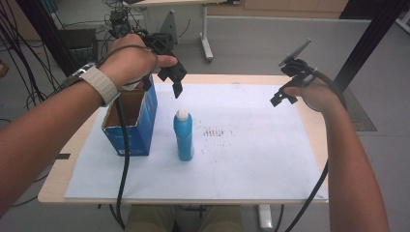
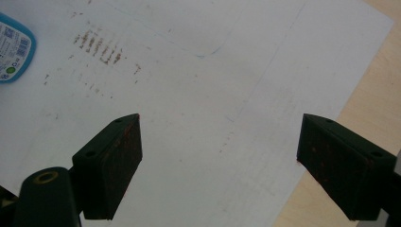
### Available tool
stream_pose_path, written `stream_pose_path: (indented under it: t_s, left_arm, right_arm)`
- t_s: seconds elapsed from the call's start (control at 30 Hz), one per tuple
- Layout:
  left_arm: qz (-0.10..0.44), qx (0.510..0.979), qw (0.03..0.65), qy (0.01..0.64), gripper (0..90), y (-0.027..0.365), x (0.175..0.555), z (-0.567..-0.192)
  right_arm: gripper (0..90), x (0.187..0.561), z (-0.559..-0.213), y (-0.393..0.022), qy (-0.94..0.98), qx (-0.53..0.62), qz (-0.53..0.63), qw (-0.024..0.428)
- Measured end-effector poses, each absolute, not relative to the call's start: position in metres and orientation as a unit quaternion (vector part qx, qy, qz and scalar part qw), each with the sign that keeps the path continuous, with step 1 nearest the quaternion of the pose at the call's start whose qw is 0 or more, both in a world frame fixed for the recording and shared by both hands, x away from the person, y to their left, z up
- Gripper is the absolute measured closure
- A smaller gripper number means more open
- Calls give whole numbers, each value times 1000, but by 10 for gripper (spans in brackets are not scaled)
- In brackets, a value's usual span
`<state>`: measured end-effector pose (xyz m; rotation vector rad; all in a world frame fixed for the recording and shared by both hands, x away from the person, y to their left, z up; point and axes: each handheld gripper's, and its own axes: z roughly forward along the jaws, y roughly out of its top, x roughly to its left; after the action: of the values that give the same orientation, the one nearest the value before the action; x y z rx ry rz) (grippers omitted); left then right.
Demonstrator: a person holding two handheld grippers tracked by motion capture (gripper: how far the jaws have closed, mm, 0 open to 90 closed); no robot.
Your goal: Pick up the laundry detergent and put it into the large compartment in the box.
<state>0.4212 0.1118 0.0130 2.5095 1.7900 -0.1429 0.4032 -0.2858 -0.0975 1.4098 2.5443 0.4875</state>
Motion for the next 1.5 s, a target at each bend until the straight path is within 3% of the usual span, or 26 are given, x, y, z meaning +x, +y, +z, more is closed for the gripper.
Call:
stream_pose_path:
  t_s: [0.77, 1.5]
  left_arm:
    - [-60, 735, 12, 675, 101, 79, 428, -6]
    - [-50, 714, 15, 698, 84, 74, 437, -18]
  right_arm:
    - [147, 401, -96, -300, 870, 448, 179, 100]
    - [147, 394, -103, -317, 873, 435, 198, 102]
